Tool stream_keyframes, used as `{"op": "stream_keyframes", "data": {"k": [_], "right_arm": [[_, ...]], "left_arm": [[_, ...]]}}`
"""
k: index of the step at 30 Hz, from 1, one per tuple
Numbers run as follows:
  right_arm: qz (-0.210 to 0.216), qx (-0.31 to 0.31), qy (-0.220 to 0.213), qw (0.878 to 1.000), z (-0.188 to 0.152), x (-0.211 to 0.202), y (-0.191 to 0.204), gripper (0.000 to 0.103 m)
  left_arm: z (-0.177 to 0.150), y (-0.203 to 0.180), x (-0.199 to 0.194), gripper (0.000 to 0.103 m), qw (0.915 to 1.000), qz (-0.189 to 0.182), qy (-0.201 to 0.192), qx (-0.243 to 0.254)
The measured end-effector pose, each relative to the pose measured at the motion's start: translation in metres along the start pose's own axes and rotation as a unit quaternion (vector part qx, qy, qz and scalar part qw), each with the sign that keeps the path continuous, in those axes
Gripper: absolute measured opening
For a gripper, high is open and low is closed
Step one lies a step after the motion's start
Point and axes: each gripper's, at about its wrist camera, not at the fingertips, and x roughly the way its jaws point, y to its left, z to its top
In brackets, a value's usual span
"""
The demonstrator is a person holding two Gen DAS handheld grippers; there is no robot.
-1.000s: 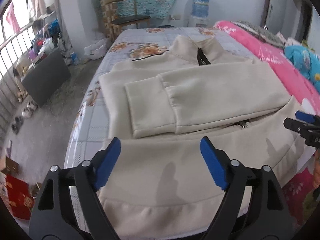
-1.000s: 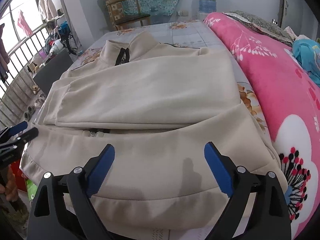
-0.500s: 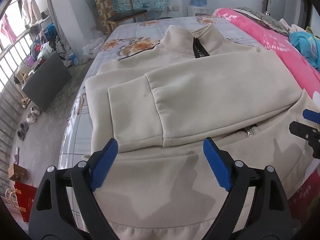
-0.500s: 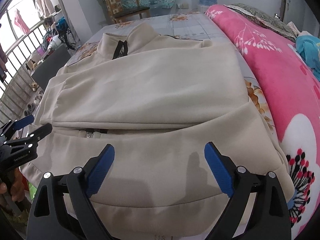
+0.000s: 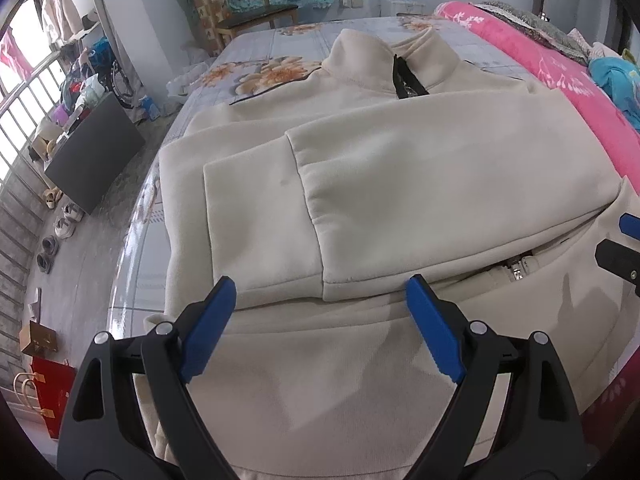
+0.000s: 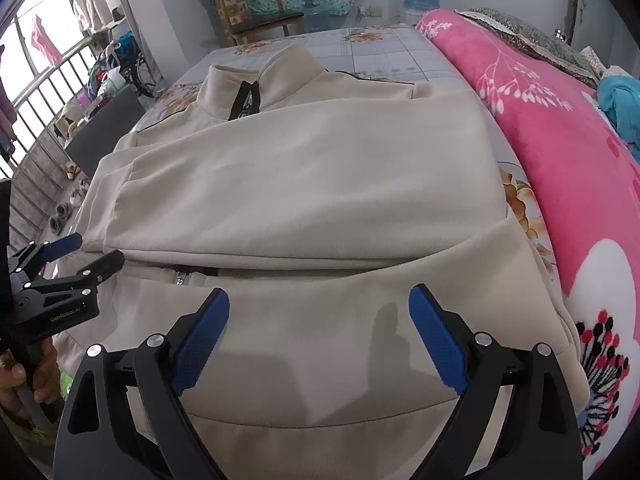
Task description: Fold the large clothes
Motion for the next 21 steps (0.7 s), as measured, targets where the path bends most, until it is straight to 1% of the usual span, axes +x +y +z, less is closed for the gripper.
{"op": "stream_keyframes", "data": {"k": [7,13,21], "right_arm": [[0.002,0.002,0.004,1.000,0.0018,0.0034,-0.0001,0.089],[0.004,0.001,0.008,1.000,0.0027,0.0055,0.0018,0.089],[0.027,0.013,0.008,1.000,0.0071,0.0010,-0.0035,0.089]], "left_arm": [[-0.0004,0.0000,0.0015,0.084,1.0000,0.000,0.003,0.000],[0.0009,0.0030,0.0047,0.085,0.9999,-0.007,0.009,-0.011],[0.0039,0.0009,0.0075,0.085,0.9996,0.003,0.018,-0.023]]}}
